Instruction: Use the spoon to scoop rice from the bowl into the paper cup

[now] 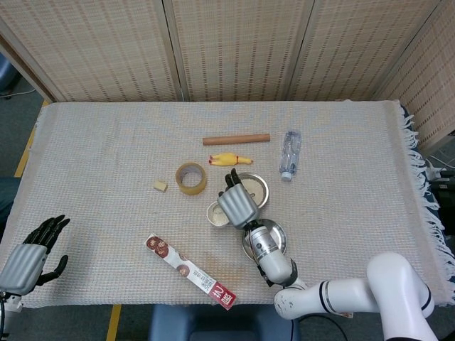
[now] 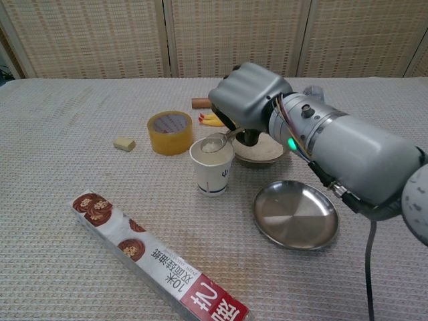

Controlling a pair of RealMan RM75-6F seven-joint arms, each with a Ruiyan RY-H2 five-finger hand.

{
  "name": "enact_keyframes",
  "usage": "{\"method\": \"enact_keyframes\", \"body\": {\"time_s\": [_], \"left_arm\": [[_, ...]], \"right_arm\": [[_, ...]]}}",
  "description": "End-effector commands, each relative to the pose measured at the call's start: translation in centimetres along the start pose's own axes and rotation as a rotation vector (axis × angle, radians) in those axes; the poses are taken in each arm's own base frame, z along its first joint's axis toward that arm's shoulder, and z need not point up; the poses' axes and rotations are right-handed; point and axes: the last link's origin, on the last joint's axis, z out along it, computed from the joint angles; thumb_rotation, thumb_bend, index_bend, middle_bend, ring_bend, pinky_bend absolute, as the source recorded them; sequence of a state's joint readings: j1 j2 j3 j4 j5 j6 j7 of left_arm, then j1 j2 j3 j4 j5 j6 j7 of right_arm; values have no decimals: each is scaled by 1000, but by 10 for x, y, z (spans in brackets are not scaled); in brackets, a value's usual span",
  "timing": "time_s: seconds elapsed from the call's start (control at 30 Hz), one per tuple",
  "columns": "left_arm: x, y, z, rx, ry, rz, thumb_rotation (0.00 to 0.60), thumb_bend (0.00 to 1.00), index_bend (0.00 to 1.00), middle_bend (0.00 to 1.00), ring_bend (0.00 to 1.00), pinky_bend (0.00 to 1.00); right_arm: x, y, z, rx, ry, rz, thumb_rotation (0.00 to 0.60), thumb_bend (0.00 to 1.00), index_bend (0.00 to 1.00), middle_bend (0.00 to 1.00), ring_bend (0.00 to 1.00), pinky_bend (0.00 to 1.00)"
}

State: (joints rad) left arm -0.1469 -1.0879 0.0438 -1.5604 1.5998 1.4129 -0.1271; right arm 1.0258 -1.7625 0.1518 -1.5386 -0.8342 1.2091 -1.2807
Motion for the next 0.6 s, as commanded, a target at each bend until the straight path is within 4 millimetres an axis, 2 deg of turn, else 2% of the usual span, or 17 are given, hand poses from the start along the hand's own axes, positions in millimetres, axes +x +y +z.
{"method": "enact_keyframes", "body": {"time_s": [0.03,0.33,0.6], "left_arm": [[0,0,0,-3,-1,-2,600,469,0,0,0,171],[0,1,0,-4,-3,-6,600,469,0,0,0,171],[-1,2,0,-13,-8,-7,600,469,0,0,0,171]], "right_arm": [[3,-7,-1,7,31,-114,600,340,807,562,159,136],[3,-22,-13,67,100,-357,600,341,805,563,159,136],[11,-29,-21,71,209,-542,600,341,801,562,159,136]]}}
